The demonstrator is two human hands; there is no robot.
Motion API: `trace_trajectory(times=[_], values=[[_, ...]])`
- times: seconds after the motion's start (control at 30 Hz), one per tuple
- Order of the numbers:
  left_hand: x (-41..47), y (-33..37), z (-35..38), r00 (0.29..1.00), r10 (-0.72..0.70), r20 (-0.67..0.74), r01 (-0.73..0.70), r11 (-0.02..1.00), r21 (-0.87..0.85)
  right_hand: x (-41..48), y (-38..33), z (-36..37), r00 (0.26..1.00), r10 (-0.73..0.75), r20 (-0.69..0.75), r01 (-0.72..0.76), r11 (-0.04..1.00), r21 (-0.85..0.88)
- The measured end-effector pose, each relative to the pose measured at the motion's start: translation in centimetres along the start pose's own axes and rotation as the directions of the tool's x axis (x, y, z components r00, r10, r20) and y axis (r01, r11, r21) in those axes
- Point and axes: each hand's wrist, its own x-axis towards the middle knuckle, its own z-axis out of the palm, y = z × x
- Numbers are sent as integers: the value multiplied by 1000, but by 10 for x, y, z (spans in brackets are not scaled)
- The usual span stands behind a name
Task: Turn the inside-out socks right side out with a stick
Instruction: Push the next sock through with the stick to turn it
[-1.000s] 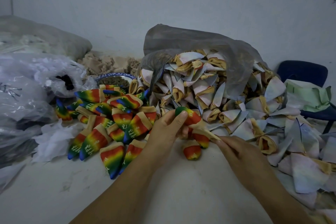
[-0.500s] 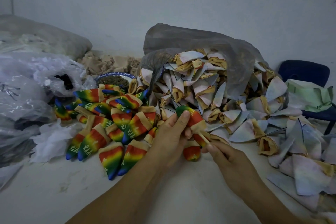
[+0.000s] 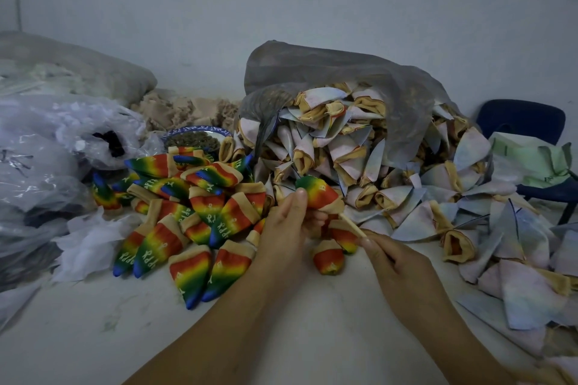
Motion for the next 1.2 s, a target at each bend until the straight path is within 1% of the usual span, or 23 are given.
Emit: trace_trajectory(times=[0.1,0.2,0.27,0.4,0.47,0.6,0.7,0.77,0.87,0.93,1.03,1.13,1.2], values=[[0,1,-2,1000,22,4,-23,999,40,0,4,-2,999,-9,-36,7,999,-44],[2,1,-6,1000,-1,-12,2,997,72,-2,3,1,999,-2,-41,2,1000,-11],[1,0,-5,1000,-1,3,1,993,115,-3,1,2,999,16,-41,-16,1000,6],[-1,-5,8,999,9,52,-18,985,171,-2,-7,5,997,49,-55,-42,991,126],[0,-4,10,998,11,66,-22,985,172,-3,-13,9,997,49,-53,-40,984,173],[-1,-2,10,997,31,65,-41,985,165,-4,-16,9,999,20,-44,-11,979,201],[-4,-4,9,999,19,44,-24,995,99,-3,-13,8,999,5,-34,1,984,180],[-4,-3,7,1000,-9,25,7,999,53,-3,-9,5,999,-15,-29,18,992,122],[-2,1,1,1000,-9,8,8,997,82,-1,-2,-2,999,-54,-7,54,998,-21],[-1,5,-1,1000,-3,22,1,995,99,-1,1,-4,997,-71,-7,70,994,-88],[-3,6,0,999,-10,35,5,991,136,-2,2,-3,998,-63,-25,61,996,-71],[-5,6,2,999,-27,28,22,984,178,-3,4,-1,999,-28,15,29,998,-61],[-7,6,5,1000,-3,19,-1,976,219,-2,3,-3,1000,-13,25,13,1000,-19]])
